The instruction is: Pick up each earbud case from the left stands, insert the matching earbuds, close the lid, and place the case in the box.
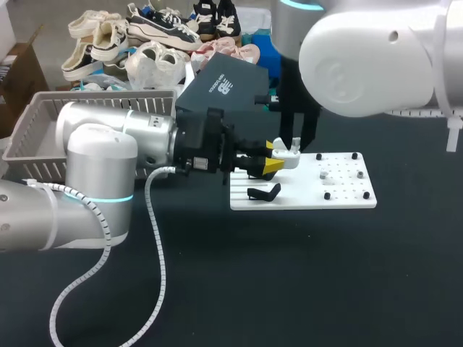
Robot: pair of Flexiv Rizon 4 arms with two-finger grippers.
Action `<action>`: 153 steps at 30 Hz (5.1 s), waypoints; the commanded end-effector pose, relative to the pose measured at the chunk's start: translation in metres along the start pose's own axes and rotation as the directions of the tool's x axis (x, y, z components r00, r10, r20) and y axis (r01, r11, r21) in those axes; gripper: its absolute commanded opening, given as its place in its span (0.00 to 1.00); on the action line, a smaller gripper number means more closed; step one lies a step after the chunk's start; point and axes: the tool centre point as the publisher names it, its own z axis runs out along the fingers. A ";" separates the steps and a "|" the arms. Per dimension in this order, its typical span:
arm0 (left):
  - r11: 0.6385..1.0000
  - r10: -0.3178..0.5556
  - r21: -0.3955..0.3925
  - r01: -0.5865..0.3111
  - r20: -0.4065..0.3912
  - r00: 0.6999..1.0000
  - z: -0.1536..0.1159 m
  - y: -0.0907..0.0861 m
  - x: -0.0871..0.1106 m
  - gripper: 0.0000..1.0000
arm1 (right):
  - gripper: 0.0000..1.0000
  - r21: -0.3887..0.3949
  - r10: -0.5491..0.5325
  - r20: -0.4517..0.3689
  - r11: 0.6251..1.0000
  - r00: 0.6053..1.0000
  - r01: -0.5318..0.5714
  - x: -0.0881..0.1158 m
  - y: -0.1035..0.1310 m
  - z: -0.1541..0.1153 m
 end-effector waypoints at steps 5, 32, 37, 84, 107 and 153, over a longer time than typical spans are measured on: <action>1.000 -0.013 0.008 0.013 0.002 1.000 0.000 0.002 0.003 0.00 | 0.00 0.004 0.002 -0.002 1.000 1.000 -0.002 -0.001 0.001 0.004; 1.000 -0.015 0.008 0.015 0.001 1.000 0.000 0.002 0.003 0.00 | 0.00 0.024 0.019 -0.021 1.000 1.000 -0.019 -0.009 0.004 0.017; 1.000 -0.015 0.008 0.015 0.001 1.000 0.000 0.002 0.003 0.00 | 0.00 0.027 0.022 -0.022 0.999 1.000 -0.021 -0.009 0.004 0.019; 1.000 -0.015 0.008 0.015 0.001 1.000 0.000 0.002 0.003 0.00 | 0.44 -0.070 -0.025 0.230 0.997 0.973 0.042 -0.009 -0.038 0.009; 1.000 -0.016 0.009 0.016 0.001 1.000 -0.001 0.002 0.003 0.00 | 0.58 -0.125 0.147 0.222 0.985 0.964 -0.122 -0.042 -0.086 0.059; 0.996 0.020 -0.082 -0.022 -0.034 0.999 -0.025 -0.004 0.010 0.00 | 0.46 -0.074 0.136 0.076 0.989 0.988 -0.130 -0.082 -0.065 0.157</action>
